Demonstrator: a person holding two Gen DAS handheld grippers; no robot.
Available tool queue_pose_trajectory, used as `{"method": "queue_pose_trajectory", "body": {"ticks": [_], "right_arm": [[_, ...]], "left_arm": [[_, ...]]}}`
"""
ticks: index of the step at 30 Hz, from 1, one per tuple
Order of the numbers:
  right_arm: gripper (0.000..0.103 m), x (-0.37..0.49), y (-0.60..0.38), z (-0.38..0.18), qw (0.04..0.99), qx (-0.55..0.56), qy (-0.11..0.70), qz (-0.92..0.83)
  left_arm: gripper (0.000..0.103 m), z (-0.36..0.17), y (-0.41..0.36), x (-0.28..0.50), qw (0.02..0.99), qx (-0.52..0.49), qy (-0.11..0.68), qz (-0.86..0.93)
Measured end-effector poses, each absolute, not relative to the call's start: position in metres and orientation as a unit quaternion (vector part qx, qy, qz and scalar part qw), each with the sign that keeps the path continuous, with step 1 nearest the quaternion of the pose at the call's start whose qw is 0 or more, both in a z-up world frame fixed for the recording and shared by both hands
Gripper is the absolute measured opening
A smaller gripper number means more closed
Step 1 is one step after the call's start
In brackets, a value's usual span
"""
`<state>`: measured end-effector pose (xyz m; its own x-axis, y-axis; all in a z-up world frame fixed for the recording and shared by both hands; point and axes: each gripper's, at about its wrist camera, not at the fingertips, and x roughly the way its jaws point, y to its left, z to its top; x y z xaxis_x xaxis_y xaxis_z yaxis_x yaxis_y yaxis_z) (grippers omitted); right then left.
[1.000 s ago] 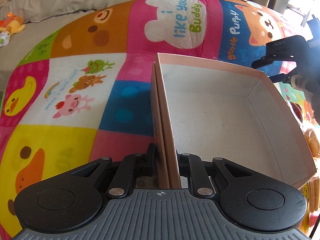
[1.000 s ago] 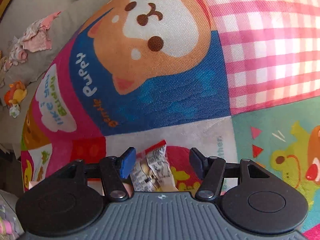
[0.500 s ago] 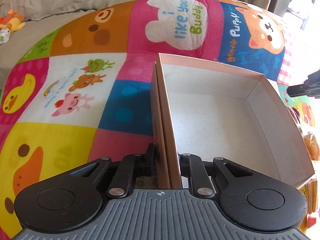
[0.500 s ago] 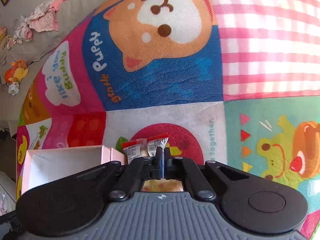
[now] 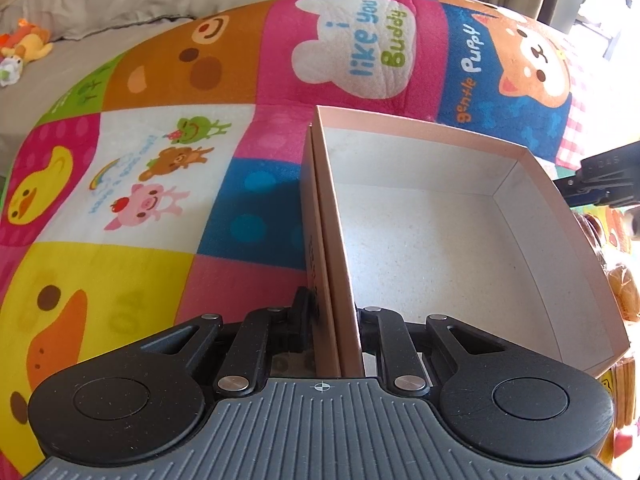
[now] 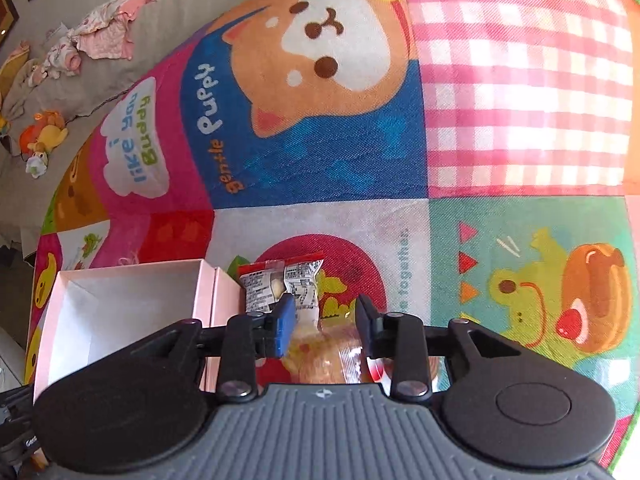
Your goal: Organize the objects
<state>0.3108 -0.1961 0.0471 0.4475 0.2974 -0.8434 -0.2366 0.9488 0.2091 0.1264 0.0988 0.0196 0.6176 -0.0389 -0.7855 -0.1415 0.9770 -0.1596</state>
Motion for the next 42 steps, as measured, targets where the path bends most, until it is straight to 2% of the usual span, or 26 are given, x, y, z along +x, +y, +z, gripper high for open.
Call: {"method": "queue_pose_trajectory", "body": {"ticks": [3, 4, 6, 9, 10, 16, 19, 22, 24, 25, 26, 27, 28, 29, 33, 38, 42], "right_arm": [[0.033, 0.325, -0.184, 0.029, 0.843, 0.019, 0.515, 0.155], [0.030, 0.326, -0.181, 0.027, 0.843, 0.013, 0.515, 0.157], [0.010, 0.324, -0.179, 0.032, 0.839, 0.022, 0.515, 0.177], [0.007, 0.303, -0.180, 0.055, 0.849, 0.020, 0.492, 0.190], [0.002, 0.293, -0.182, 0.066, 0.853, 0.019, 0.483, 0.196], [0.000, 0.213, -0.213, 0.128, 0.882, 0.020, 0.420, 0.214], [0.000, 0.169, -0.228, 0.139, 0.892, 0.008, 0.403, 0.205], [0.001, 0.128, -0.235, 0.135, 0.909, -0.051, 0.377, 0.173], [0.008, 0.112, -0.240, 0.126, 0.911, -0.065, 0.375, 0.157], [0.018, 0.108, -0.243, 0.121, 0.913, -0.069, 0.374, 0.145], [0.034, 0.104, -0.246, 0.114, 0.917, -0.077, 0.369, 0.133], [0.042, 0.099, -0.248, 0.107, 0.920, -0.089, 0.363, 0.120], [0.055, 0.096, -0.248, 0.099, 0.921, -0.100, 0.359, 0.111], [0.061, 0.094, -0.249, 0.092, 0.921, -0.104, 0.360, 0.107], [0.062, 0.090, -0.254, 0.067, 0.915, -0.078, 0.379, 0.110], [0.077, 0.070, -0.262, 0.053, 0.912, -0.023, 0.390, 0.125], [0.079, 0.051, -0.252, 0.038, 0.904, -0.042, 0.402, 0.136]], "left_arm": [[0.017, 0.020, 0.099, 0.127, 0.893, -0.103, 0.438, 0.028], [0.017, 0.020, 0.099, 0.127, 0.893, -0.102, 0.438, 0.028], [0.017, 0.020, 0.099, 0.127, 0.893, -0.101, 0.438, 0.028], [0.017, 0.019, 0.098, 0.127, 0.894, -0.101, 0.436, 0.028], [0.017, 0.019, 0.098, 0.126, 0.894, -0.101, 0.436, 0.028], [0.017, 0.019, 0.098, 0.125, 0.896, -0.104, 0.431, 0.031], [0.017, 0.019, 0.098, 0.125, 0.897, -0.105, 0.428, 0.030], [0.017, 0.019, 0.098, 0.124, 0.897, -0.103, 0.428, 0.029], [0.017, 0.020, 0.098, 0.125, 0.897, -0.103, 0.428, 0.030], [0.017, 0.020, 0.098, 0.125, 0.897, -0.103, 0.428, 0.030], [0.017, 0.020, 0.098, 0.125, 0.897, -0.103, 0.428, 0.030], [0.017, 0.020, 0.098, 0.125, 0.897, -0.103, 0.428, 0.030], [0.017, 0.020, 0.098, 0.125, 0.897, -0.103, 0.429, 0.030], [0.017, 0.020, 0.098, 0.124, 0.897, -0.102, 0.429, 0.030], [0.017, 0.020, 0.097, 0.124, 0.897, -0.100, 0.430, 0.031], [0.017, 0.020, 0.095, 0.123, 0.897, -0.098, 0.429, 0.034], [0.017, 0.020, 0.095, 0.124, 0.897, -0.097, 0.430, 0.035]]}}
